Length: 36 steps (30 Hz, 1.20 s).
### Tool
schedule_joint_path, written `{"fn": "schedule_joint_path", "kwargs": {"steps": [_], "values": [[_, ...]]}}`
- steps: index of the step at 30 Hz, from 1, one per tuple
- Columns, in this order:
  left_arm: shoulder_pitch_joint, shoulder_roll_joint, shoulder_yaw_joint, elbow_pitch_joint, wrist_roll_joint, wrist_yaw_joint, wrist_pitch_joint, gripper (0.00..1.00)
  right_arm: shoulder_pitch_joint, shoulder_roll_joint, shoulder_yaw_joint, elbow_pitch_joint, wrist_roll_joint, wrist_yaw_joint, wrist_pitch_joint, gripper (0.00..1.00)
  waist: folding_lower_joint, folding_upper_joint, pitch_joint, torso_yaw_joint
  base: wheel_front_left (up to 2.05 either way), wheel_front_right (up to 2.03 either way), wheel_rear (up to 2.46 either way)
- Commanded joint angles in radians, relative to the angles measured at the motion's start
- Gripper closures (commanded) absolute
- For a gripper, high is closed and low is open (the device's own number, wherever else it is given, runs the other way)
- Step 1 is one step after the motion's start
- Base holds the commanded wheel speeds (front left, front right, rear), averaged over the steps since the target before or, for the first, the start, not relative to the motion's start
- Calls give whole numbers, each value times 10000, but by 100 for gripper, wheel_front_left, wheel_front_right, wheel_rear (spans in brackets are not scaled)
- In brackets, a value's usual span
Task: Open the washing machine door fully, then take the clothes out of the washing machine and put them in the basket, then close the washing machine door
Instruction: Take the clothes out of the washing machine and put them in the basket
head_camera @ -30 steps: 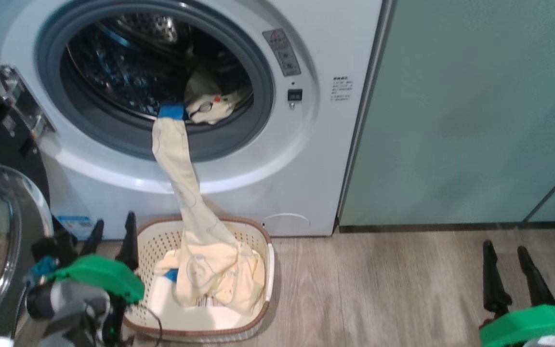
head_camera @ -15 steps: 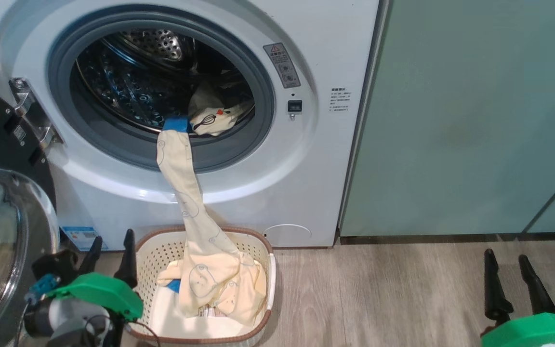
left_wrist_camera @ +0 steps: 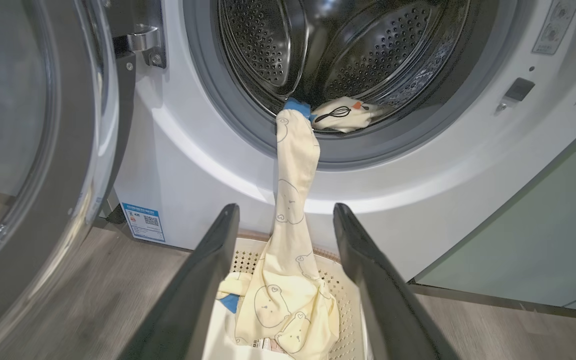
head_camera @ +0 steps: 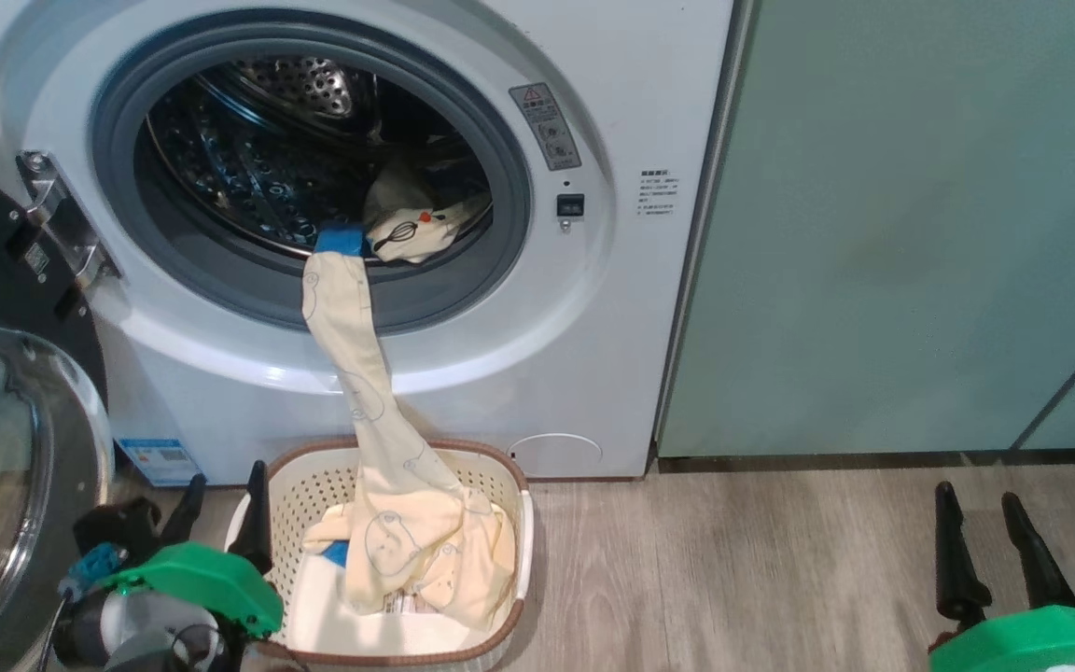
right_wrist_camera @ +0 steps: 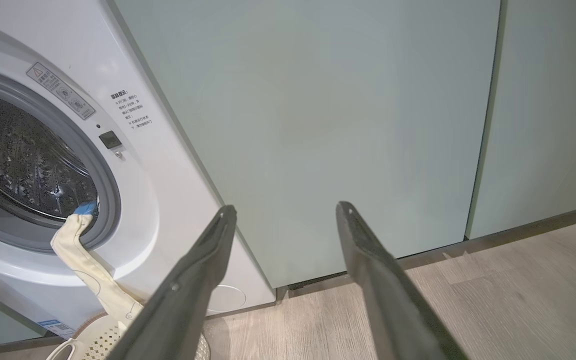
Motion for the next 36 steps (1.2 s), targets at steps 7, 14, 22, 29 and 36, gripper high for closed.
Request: {"fn": "schedule_joint_path", "kwargs": {"steps": [7,14,22,29,36], "values": [[-772,327,263,-39,17,-58,-50,0,-268,-146,231,-343,-38,44,-95,0,0,-1,76,-89,0,0,0],[-2057,470,-342,587,277,-10,1019,0,-377,-118,354,-348,-14,44,-95,0,0,-1,364,-261,0,0,0],[-4293,757,-714,1409,456,355,2767,0,-730,-13,573,-439,138,44,-95,0,0,-1,1274,-660,0,0,0],[-6307,1236,-979,2316,726,634,3766,0,-1236,130,491,-566,193,44,-95,0,0,-1,2383,-993,0,0,0],[-8199,1610,-1369,3539,1164,1084,4675,0,-1699,263,425,-668,235,44,-95,0,0,-1,3430,-1166,0,0,0]]}}
